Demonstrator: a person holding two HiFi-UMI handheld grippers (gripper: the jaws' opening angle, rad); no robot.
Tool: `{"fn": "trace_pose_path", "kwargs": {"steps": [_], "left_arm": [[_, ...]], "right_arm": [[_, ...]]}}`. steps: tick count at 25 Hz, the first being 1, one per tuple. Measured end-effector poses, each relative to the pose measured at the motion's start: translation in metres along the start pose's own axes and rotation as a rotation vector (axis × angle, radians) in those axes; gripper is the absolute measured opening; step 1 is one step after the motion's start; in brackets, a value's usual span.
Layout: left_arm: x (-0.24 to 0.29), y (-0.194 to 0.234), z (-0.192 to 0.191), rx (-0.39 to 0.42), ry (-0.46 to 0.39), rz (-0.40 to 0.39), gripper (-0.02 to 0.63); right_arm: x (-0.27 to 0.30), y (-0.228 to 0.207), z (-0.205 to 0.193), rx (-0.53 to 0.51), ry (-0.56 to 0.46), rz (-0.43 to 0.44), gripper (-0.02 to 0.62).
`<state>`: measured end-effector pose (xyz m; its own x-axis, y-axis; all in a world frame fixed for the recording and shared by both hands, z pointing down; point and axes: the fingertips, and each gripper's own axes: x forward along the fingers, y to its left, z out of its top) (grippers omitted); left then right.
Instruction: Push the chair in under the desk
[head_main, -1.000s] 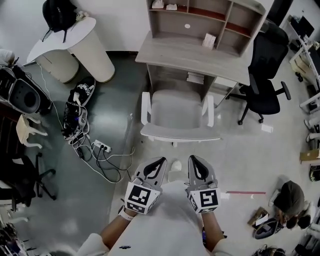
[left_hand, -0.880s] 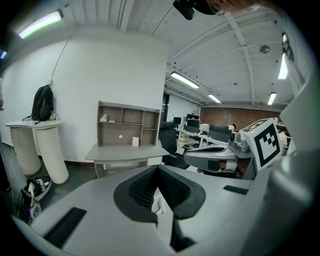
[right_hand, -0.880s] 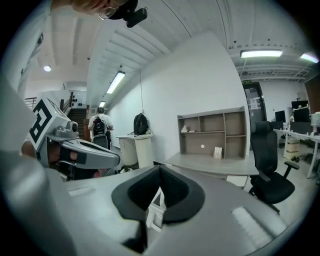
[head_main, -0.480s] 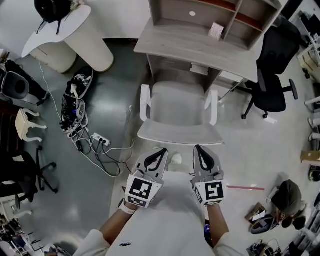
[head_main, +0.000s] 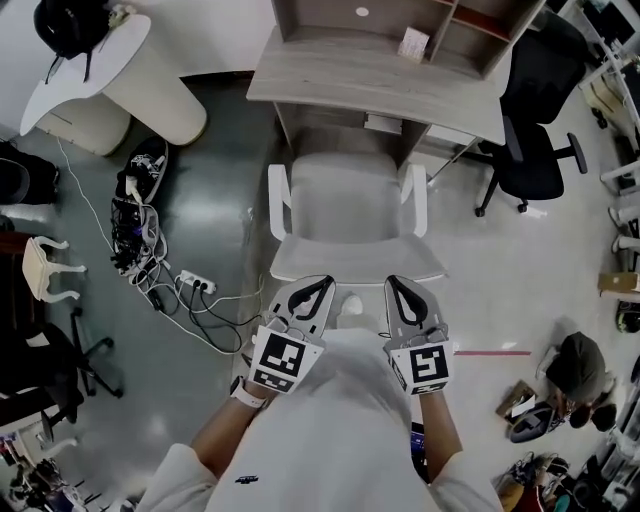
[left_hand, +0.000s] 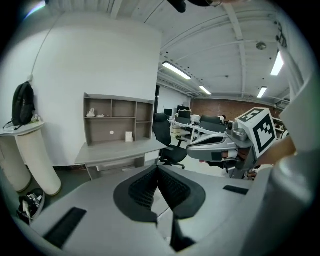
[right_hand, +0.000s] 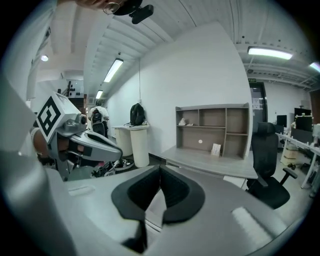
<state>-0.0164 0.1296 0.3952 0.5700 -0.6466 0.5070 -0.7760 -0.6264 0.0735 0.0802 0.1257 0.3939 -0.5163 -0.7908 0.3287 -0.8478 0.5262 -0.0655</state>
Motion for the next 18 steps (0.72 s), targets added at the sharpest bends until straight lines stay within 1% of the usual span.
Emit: {"fn": "trace_pose_path", "kwargs": {"steps": [1, 2, 5, 9, 11, 14, 16, 18], "left_arm": [[0.004, 0.000, -0.004, 0.008, 0.013, -0.009, 0.006], [0.008, 0.001, -0.009, 0.014, 0.028, -0.016, 0.006], [0.016, 0.003, -0.023, 0.011, 0.065, -0.023, 0.008], [0.029, -0.002, -0.040, 0.026, 0.116, -0.051, 0.008], [0.038, -0.005, -0.048, 0.048, 0.147, -0.083, 0.030], [0.049, -0.016, -0.065, 0.096, 0.218, -0.155, 0.087], [0.056, -0.022, -0.077, 0.137, 0.261, -0.184, 0.095], [0.061, -0.024, -0.088, 0.158, 0.295, -0.201, 0.095]], "right_arm": [[0.005, 0.001, -0.006, -0.004, 0.017, 0.014, 0.017], [0.010, 0.002, -0.012, -0.005, 0.031, 0.025, 0.039], [0.019, 0.005, -0.025, -0.005, 0.063, 0.042, 0.051], [0.025, 0.003, -0.037, -0.007, 0.104, 0.072, 0.092], [0.029, 0.001, -0.047, -0.016, 0.133, 0.097, 0.114], [0.033, 0.005, -0.066, -0.072, 0.199, 0.151, 0.134], [0.033, 0.008, -0.080, -0.117, 0.240, 0.178, 0.151], [0.033, 0.010, -0.094, -0.146, 0.283, 0.202, 0.161]]}}
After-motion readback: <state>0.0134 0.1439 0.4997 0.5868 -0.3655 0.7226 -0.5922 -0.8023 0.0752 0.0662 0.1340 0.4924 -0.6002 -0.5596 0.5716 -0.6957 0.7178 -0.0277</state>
